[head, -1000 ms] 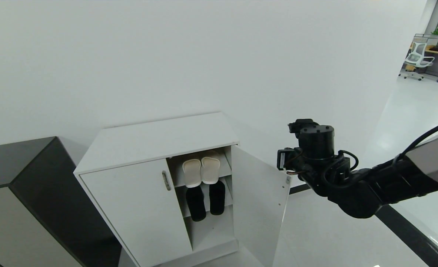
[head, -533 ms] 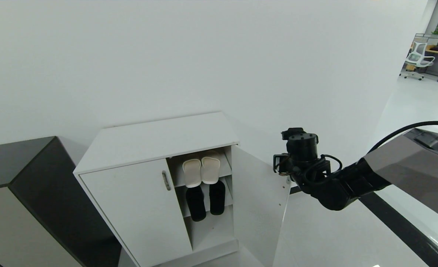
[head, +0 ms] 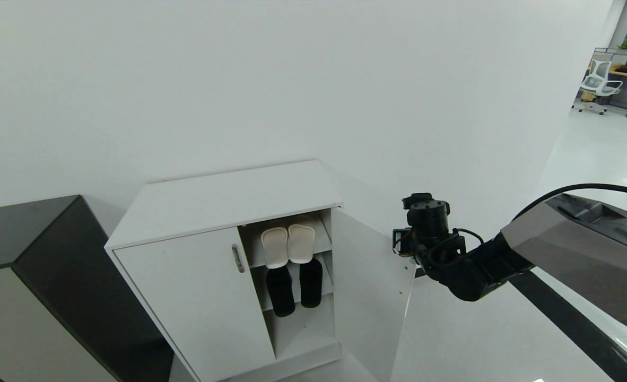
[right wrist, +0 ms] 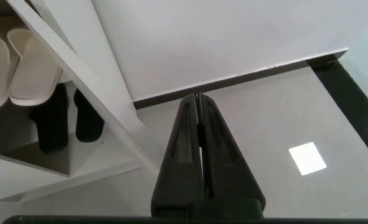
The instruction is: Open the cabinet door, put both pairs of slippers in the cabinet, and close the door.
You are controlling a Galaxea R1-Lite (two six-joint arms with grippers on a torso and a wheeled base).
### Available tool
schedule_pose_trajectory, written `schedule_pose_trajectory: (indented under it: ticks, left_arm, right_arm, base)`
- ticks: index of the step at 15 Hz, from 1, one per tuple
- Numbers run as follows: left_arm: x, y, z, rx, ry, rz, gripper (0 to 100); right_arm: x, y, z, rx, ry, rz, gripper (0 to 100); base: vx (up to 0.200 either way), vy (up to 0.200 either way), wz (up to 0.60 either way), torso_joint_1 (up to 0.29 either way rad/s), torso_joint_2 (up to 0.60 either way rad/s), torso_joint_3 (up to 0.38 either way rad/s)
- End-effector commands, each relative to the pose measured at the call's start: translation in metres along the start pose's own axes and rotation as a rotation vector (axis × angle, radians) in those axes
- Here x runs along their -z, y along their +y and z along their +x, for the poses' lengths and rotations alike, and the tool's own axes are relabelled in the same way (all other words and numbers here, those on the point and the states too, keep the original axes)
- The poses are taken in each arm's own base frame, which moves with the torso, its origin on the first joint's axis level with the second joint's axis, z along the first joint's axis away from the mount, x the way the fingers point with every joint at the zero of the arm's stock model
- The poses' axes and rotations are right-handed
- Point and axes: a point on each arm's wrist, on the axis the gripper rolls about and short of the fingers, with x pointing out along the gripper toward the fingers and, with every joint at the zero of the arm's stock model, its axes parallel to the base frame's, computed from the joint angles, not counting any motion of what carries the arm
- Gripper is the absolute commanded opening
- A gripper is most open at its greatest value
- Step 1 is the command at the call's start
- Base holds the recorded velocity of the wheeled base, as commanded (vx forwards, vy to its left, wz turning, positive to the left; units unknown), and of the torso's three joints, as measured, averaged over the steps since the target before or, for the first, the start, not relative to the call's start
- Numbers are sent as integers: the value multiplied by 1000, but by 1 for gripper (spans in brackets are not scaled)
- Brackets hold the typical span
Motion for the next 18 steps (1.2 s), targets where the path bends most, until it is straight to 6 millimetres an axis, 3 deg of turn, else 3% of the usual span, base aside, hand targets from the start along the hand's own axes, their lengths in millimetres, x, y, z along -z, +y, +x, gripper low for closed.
schedule_pose_trajectory:
  ticks: [1, 12, 18]
  left_arm:
    - [0, 0, 0, -1, 0, 0, 0]
    - [0, 0, 0, -1, 0, 0, 0]
    - [0, 0, 0, -1, 0, 0, 0]
  right_arm:
    - [3, 1, 1, -1, 7, -5, 0]
    - [12, 7, -1, -11, 34, -24, 0]
    - [21, 46, -51, -136, 58, -72, 0]
  base:
    - [0, 0, 0, 0, 0, 0]
    - [0, 0, 0, 0, 0, 0]
    - [0, 0, 0, 0, 0, 0]
